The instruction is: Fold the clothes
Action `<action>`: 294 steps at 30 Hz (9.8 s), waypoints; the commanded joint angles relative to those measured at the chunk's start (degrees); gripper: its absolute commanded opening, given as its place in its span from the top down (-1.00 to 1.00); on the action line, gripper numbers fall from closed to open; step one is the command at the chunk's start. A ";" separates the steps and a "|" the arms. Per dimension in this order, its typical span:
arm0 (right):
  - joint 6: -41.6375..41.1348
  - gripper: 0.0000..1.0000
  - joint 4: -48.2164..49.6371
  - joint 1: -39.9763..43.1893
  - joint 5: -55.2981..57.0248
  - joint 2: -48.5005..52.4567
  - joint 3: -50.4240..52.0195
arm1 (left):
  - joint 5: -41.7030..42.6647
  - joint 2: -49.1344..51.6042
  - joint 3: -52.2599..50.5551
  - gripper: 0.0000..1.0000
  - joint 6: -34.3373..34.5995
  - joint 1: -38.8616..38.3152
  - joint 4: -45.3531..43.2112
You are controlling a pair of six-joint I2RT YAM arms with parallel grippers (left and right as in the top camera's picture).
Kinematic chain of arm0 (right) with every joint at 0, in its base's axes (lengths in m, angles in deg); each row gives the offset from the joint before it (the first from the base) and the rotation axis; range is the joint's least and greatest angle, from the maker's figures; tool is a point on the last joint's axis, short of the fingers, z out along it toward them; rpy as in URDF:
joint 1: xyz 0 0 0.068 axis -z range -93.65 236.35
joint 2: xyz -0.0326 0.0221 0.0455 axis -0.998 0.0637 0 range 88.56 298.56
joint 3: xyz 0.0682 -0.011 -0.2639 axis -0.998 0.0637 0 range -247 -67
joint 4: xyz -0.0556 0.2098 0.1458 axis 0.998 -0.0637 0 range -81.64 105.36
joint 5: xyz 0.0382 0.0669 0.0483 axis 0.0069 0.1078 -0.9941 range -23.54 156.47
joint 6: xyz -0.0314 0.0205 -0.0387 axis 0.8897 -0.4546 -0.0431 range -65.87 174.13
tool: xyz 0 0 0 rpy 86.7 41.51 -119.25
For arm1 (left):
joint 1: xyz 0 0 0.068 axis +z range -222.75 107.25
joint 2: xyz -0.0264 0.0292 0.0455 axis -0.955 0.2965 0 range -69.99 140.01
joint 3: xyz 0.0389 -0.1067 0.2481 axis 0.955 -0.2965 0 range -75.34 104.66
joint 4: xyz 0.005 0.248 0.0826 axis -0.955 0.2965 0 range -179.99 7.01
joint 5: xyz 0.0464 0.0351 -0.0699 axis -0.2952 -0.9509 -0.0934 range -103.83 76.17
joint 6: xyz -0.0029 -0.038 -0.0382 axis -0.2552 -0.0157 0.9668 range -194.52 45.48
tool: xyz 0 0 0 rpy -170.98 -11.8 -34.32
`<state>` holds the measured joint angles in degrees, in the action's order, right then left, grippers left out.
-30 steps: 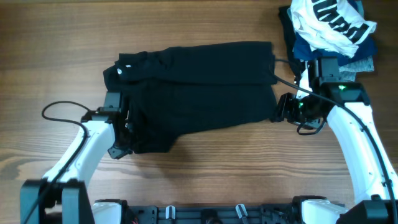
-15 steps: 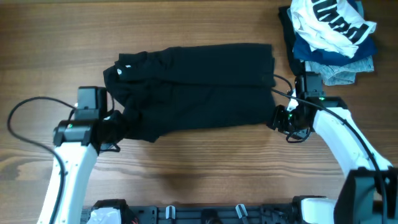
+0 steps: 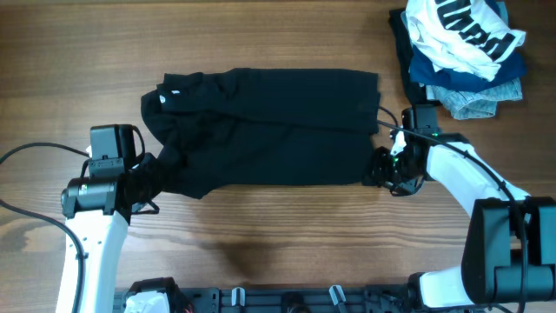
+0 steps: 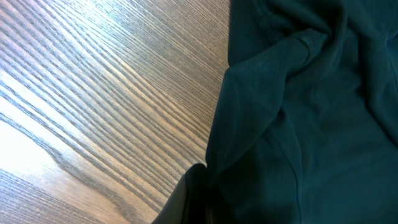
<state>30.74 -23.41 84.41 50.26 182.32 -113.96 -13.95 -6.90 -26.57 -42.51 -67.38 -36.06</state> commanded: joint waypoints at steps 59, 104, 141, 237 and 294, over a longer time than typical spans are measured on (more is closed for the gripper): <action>8.76 0.91 -5.55 3.72 9.03 -2.56 -13.18 | -2.51 17.68 10.86 0.92 -3.34 0.37 -2.95; 9.70 0.31 20.37 1.40 7.10 7.17 -13.14 | -5.99 29.68 13.60 0.01 -9.33 -6.54 -31.65; 18.88 0.37 13.40 2.10 1.40 18.93 -16.31 | -5.97 27.45 13.60 -1.00 -11.02 -1.03 -13.70; 18.84 -0.99 -4.39 -11.96 1.42 0.33 -34.77 | 41.90 46.10 13.05 -1.00 -33.14 5.11 -33.55; 12.70 0.91 7.50 -15.30 -17.51 30.53 -33.18 | 25.55 25.31 22.82 0.92 -32.81 -4.63 -15.89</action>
<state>45.31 -16.48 69.27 33.58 210.88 -147.71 11.27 22.17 -7.97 -75.93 -69.51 -51.67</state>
